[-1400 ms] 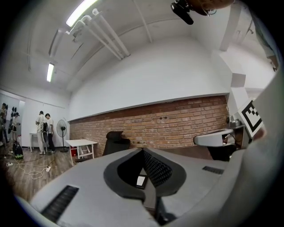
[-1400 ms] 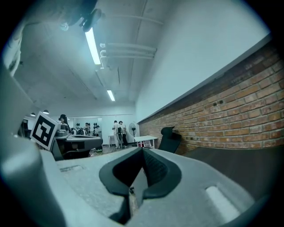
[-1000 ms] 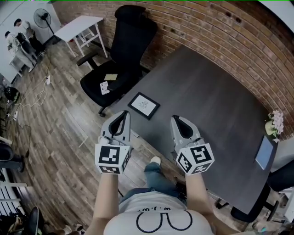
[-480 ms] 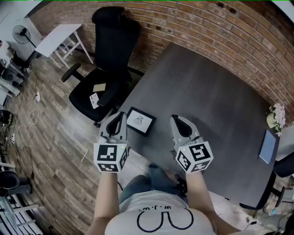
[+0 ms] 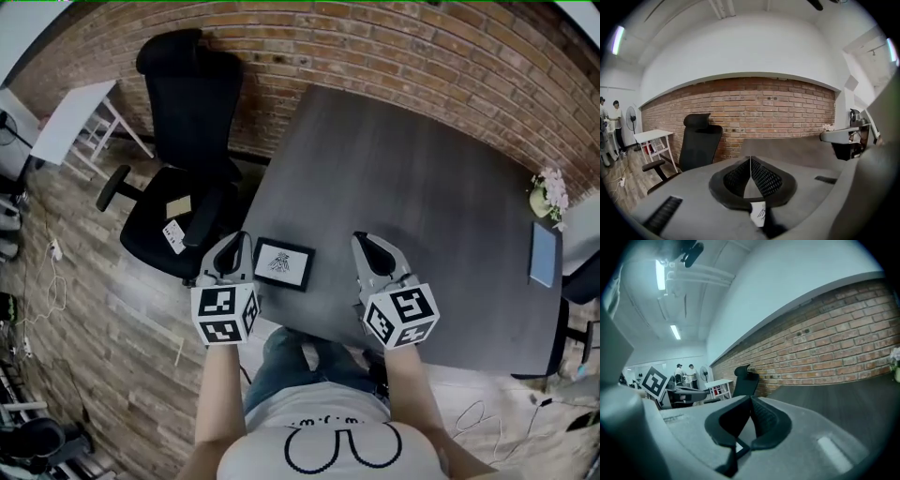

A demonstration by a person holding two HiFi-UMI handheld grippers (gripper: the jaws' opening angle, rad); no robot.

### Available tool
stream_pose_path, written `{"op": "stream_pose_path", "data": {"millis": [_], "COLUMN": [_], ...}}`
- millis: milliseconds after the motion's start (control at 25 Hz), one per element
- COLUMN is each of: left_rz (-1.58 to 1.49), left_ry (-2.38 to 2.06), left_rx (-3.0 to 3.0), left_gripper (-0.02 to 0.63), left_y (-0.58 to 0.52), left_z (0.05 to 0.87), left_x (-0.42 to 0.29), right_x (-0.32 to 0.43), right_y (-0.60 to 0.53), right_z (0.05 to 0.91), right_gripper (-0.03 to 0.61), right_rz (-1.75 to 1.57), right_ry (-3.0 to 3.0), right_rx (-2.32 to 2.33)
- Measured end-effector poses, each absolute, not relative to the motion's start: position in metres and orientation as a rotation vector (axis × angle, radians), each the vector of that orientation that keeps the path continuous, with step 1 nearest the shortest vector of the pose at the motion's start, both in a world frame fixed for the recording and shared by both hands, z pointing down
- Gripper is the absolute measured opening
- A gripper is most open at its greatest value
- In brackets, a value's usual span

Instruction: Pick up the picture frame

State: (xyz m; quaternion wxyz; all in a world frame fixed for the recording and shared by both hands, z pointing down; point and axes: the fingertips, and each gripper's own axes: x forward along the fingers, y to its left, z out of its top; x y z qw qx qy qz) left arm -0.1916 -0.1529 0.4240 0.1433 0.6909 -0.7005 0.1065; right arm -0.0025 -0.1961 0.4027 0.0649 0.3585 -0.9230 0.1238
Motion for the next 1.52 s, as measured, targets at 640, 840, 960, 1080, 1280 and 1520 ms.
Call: {"op": "stream_pose_path", "data": {"millis": [640, 840, 960, 1080, 1280, 1520], "left_rz": [0.341, 0.383, 0.433, 0.485, 0.559, 0.625], "left_ry": [-1.541, -1.538, -1.521, -1.495, -1.464, -1.446], "left_rx": [2.236, 2.138, 2.065, 1.998, 1.909, 1.857], "left_gripper": [0.206, 0.192, 0.186, 0.181, 0.161, 0.138], "left_y": [-0.164, -0.154, -0.147, -0.144, -0.143, -0.150], "left_z": [0.477, 0.513, 0.537, 0.561, 0.591, 0.614], "left_x": [-0.205, -0.213, -0.214, -0.212, -0.208, -0.203], "right_x": [-0.045, -0.048, -0.049, -0.051, -0.049, -0.042], "right_y": [-0.174, -0.163, -0.159, -0.157, -0.152, -0.154], "right_z": [0.424, 0.447, 0.463, 0.479, 0.501, 0.518], "right_gripper": [-0.005, -0.005, -0.005, -0.005, -0.005, -0.005], "right_rz": [0.371, 0.410, 0.458, 0.493, 0.546, 0.584], "right_ry": [-2.577, -2.523, -2.494, -2.474, -2.442, -2.414], "right_rx": [1.368, 1.346, 1.334, 1.308, 1.263, 1.257]}}
